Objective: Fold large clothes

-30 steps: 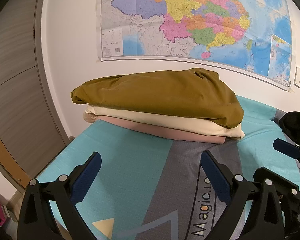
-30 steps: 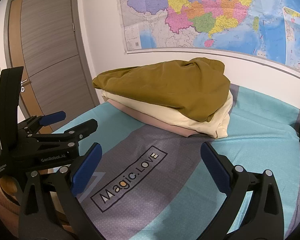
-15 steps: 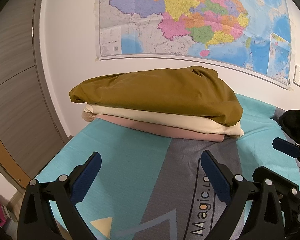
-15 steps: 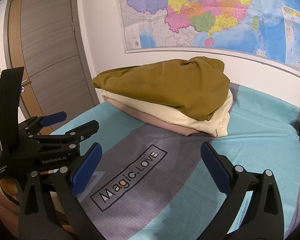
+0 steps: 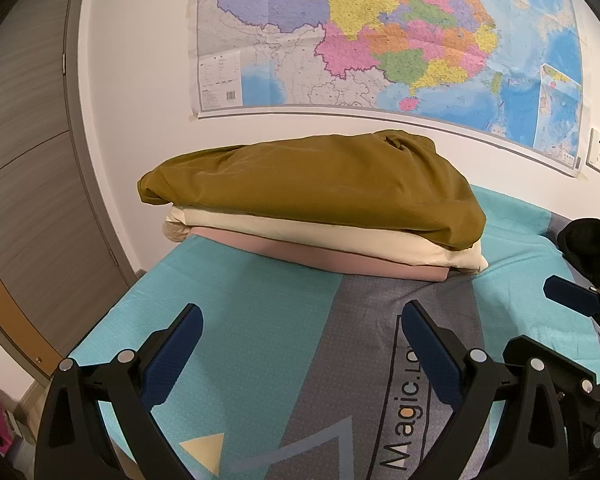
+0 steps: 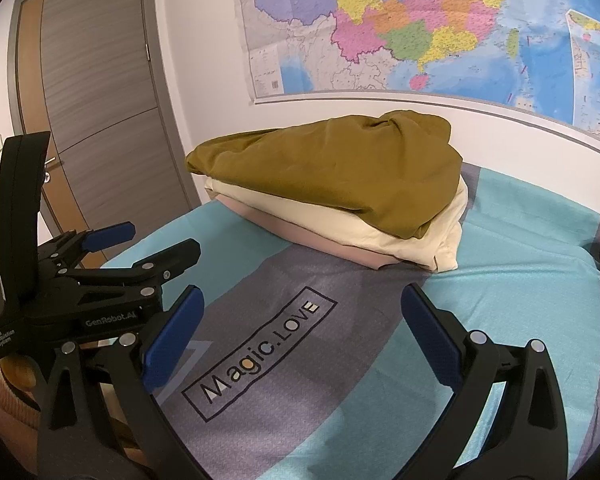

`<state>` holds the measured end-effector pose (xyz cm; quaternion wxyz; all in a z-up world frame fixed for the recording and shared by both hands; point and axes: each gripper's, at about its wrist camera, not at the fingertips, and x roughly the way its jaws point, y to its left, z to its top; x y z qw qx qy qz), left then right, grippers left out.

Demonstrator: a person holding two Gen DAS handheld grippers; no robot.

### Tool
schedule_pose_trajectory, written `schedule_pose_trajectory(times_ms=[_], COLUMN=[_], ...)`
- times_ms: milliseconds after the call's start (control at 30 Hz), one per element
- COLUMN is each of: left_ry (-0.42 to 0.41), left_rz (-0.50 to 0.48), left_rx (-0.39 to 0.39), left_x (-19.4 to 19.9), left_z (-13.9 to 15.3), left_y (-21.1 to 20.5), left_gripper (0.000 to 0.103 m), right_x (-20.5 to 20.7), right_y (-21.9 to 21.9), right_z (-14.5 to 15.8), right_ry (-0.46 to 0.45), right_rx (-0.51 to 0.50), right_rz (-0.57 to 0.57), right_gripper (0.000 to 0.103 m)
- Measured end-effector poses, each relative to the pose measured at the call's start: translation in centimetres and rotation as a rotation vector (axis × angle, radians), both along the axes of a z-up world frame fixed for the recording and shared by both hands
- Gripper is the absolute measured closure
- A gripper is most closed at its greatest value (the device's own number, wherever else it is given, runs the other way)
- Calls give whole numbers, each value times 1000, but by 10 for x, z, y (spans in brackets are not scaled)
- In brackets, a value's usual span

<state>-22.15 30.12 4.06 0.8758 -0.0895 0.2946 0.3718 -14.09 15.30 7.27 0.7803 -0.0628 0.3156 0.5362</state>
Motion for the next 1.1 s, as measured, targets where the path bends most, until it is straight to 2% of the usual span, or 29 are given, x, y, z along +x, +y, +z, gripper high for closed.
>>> schedule_pose_trajectory(times_ms=[1100], left_ry=[6], left_rz=[0], left_rx=[-9], left_x=[2], left_z=[-3], left_y=[-1], left_gripper=[7], right_x=[4], right_y=[-1], right_z=[0], right_ry=[10], right_rx=[3], right_rz=[4], right_gripper=[6])
